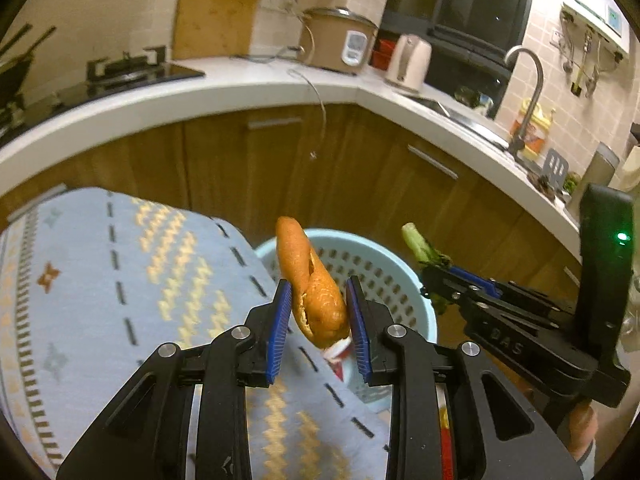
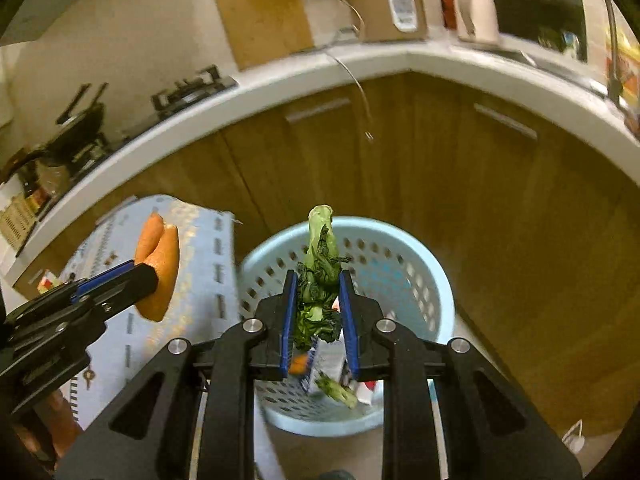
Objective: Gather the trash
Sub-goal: 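Carry the peel and greens over the blue basket and open both grippers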
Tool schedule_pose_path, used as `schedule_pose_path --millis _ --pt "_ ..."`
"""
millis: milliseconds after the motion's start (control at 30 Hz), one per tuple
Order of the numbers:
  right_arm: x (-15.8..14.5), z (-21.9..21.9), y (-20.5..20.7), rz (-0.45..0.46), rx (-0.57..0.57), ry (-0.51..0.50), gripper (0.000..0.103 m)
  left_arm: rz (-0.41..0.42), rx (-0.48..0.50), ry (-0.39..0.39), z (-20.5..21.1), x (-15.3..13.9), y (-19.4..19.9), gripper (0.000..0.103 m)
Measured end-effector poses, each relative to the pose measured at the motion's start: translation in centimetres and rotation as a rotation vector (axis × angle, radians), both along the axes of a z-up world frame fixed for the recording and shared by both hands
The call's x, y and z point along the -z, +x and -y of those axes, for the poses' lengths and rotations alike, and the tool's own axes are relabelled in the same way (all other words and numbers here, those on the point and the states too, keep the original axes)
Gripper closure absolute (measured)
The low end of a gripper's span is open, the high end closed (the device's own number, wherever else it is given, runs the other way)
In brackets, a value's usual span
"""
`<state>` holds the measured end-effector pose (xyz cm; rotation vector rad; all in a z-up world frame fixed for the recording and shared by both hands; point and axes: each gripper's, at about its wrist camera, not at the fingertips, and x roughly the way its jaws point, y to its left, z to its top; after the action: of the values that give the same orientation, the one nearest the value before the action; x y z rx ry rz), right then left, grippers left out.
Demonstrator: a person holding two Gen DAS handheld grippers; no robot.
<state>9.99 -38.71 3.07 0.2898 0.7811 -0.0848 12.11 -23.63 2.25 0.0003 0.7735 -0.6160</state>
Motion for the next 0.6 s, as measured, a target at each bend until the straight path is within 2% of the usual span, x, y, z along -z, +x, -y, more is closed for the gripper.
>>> schedule_pose_path --millis 133,200,267,333,400,600 --pt "1.7 1.3 0.3 -0.057 0.028 0.024 0.084 -0.024 0.033 0.015 1.1 1.0 0.3 0.075" --pt "2.1 1.7 0.5 -0.075 0.035 0.037 0.083 -0.025 0.03 0.02 1.2 1.2 0.4 0.068" --pt "2.2 1.9 0.5 -0.08 0.042 0.051 0.079 -0.016 0.025 0.016 1.1 1.2 0.3 0.062" --pt "2.1 2.1 0.4 -0.077 0.049 0.054 0.069 -0.014 0.015 0.006 0.7 1.1 0.3 0.055" --pt "2.0 1.9 0.3 -0.07 0.057 0.046 0.062 -0.009 0.004 -0.003 0.3 1.0 0.2 0.055" --pt "1.0 0.5 0.3 -0.048 0.036 0.047 0.061 -0.001 -0.054 -0.043 -2.5 0.5 0.2 0.052"
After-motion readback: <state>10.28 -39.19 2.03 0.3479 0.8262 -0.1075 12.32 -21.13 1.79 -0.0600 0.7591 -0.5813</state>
